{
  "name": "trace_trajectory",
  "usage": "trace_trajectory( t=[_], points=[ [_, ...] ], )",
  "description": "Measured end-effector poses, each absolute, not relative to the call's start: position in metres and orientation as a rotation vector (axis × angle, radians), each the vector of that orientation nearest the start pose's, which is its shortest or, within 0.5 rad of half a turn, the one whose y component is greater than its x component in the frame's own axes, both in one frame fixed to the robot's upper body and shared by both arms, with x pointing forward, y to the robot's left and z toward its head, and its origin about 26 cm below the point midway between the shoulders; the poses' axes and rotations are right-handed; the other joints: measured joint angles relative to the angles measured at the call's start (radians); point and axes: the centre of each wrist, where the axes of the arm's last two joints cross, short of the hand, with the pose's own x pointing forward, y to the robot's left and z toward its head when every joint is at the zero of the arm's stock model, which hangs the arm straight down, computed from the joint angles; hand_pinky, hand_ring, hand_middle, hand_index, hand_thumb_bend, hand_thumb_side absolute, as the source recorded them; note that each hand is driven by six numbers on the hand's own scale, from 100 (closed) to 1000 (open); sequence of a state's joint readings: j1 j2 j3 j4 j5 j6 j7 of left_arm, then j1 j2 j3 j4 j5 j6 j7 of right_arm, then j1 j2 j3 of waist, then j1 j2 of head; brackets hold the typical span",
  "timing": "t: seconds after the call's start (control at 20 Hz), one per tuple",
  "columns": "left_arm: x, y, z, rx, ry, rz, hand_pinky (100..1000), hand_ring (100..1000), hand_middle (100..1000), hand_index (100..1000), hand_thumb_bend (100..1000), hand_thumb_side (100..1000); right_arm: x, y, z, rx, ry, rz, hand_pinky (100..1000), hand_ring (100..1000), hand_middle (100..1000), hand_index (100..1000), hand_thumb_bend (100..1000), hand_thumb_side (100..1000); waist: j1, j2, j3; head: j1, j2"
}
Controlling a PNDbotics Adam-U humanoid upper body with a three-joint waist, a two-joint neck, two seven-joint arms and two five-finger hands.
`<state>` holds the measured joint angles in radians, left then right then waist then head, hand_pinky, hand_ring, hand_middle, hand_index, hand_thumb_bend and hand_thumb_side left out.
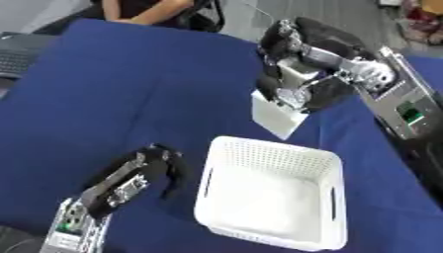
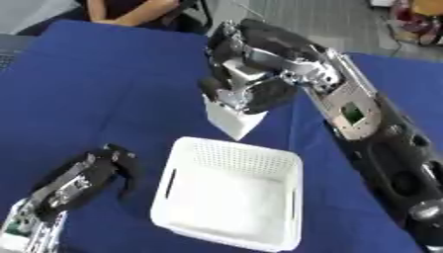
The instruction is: Pick up objects on the table and place them in the box.
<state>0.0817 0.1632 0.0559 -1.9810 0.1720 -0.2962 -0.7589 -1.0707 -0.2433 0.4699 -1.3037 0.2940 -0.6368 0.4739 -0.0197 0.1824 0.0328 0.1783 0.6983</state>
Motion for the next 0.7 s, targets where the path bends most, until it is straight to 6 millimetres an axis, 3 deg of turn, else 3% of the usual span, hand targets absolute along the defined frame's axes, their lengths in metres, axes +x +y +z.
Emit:
trace_trajectory(
  t=[0.7],
  points=[
    [0.245,0.285,0.087,-0.4,-2.075,-0.825,165,263,415,676,100,916,0.414,-0.075,0.244,-0.278,2.486,-2.069,100,100,100,188,100,660,0.003,0.0,-0.001,0.0,0.0]
  ],
)
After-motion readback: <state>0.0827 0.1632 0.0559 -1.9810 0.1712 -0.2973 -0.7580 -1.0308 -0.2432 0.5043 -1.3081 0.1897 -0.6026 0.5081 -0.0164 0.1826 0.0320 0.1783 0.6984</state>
